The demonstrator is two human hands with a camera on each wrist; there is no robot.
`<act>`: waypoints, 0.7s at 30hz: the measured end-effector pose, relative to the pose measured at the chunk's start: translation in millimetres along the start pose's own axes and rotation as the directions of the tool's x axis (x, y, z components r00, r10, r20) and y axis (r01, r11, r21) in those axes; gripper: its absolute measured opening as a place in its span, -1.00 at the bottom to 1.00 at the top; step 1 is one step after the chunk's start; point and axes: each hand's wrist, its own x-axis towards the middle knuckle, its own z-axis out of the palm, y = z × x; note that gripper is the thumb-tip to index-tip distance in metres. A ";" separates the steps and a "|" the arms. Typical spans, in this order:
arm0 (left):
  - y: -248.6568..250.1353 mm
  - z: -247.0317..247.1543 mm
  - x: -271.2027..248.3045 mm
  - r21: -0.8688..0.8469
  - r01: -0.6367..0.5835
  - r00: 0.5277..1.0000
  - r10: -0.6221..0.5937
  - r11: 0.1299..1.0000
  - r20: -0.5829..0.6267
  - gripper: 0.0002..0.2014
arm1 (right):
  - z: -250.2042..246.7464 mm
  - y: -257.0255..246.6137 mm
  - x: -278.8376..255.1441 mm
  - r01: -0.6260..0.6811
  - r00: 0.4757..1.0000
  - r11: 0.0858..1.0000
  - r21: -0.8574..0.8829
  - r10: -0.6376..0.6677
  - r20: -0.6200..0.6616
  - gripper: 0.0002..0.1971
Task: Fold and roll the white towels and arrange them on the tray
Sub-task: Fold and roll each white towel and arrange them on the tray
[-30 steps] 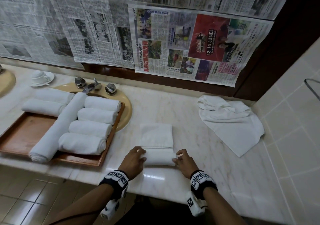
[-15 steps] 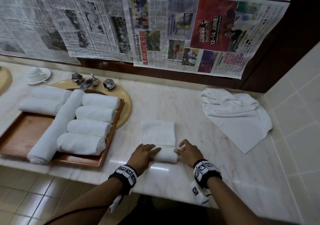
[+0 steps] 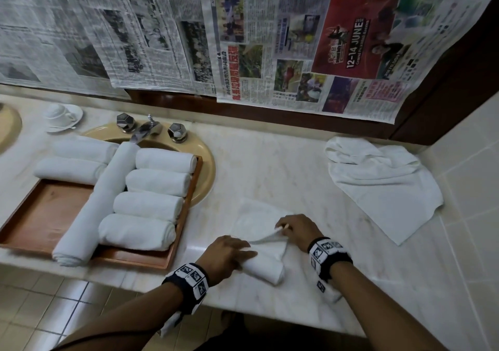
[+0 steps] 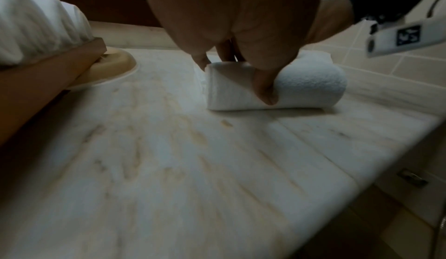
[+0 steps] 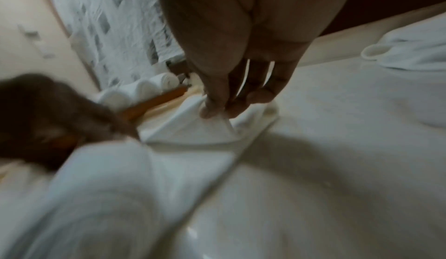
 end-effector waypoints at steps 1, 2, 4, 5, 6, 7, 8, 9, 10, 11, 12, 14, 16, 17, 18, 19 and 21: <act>-1.9 -2.6 2.0 -0.006 -0.003 1.000 0.003 1.000 0.001 -0.46 | -9.7 -3.2 10.2 -0.009 0.998 0.998 0.067 0.013 -0.065 -0.81; -3.8 -4.7 4.1 -0.013 -0.010 1.000 0.010 1.000 0.006 -0.47 | -20.5 -8.3 20.7 -0.009 0.991 0.994 0.111 0.024 -0.133 -0.85; -8.6 -5.8 6.8 -0.020 -0.026 0.999 0.027 0.999 0.033 -0.50 | -41.9 -16.4 44.1 -0.019 0.965 0.989 0.148 0.057 -0.256 -0.91; -11.9 -4.5 7.3 -0.014 -0.033 0.998 0.033 0.999 0.044 -0.51 | -51.9 -19.1 55.4 -0.030 0.949 0.986 0.164 0.080 -0.305 -0.91; -14.9 -3.0 7.4 -0.010 -0.036 0.998 0.036 0.999 0.055 -0.52 | -60.9 -21.0 65.9 -0.049 0.933 0.983 0.180 0.109 -0.344 -0.92; -18.0 -1.6 7.6 -0.004 -0.035 0.997 0.035 0.999 0.064 -0.53 | -67.9 -20.9 75.7 -0.066 0.917 0.979 0.192 0.136 -0.376 -0.92; -21.3 0.2 7.2 0.002 -0.028 0.997 0.028 1.000 0.072 -0.53 | -73.9 -21.4 83.8 -0.081 0.900 0.977 0.198 0.157 -0.407 -0.93; -23.8 1.4 7.1 0.008 -0.026 0.997 0.025 1.000 0.075 -0.53 | -77.4 -19.9 91.4 -0.099 0.882 0.973 0.207 0.182 -0.435 -0.94; -25.2 2.0 7.4 0.016 -0.027 0.997 0.026 1.000 0.075 -0.52 | -80.2 -18.8 96.6 -0.118 0.861 0.967 0.226 0.213 -0.461 -0.94; -25.8 1.9 8.3 0.029 -0.033 0.997 0.030 0.999 0.072 -0.52 | -81.3 -16.3 100.8 -0.134 0.841 0.956 0.259 0.248 -0.480 -0.94; -26.0 1.3 9.2 0.043 -0.039 0.997 0.035 0.998 0.072 -0.52 | -81.2 -13.6 103.1 -0.145 0.822 0.943 0.299 0.283 -0.495 -0.92; -26.1 0.2 10.5 0.048 -0.037 0.996 0.033 0.998 0.085 -0.50 | -78.2 -5.9 101.4 -0.146 0.798 0.928 0.342 0.315 -0.514 -0.89; -25.6 -1.2 13.7 0.044 -0.018 0.995 0.013 0.999 0.102 -0.49 | -72.1 2.3 91.5 -0.151 0.819 0.933 0.328 0.304 -0.487 -0.85; -25.6 -1.5 17.0 0.042 0.000 0.993 -0.005 0.999 0.122 -0.48 | -68.1 4.8 84.3 -0.151 0.838 0.935 0.321 0.293 -0.460 -0.84; -25.9 -1.6 21.3 0.031 0.027 0.988 -0.031 0.999 0.151 -0.48 | -64.3 4.0 74.9 -0.142 0.859 0.936 0.321 0.278 -0.430 -0.84; -26.9 -1.9 26.1 0.010 0.060 0.980 -0.061 0.998 0.188 -0.47 | -60.0 2.4 65.6 -0.126 0.879 0.936 0.328 0.259 -0.400 -0.84; -28.4 -3.1 36.8 -0.051 0.134 0.954 -0.115 0.990 0.275 -0.50 | -51.1 -6.6 43.0 -0.088 0.919 0.929 0.359 0.215 -0.332 -0.86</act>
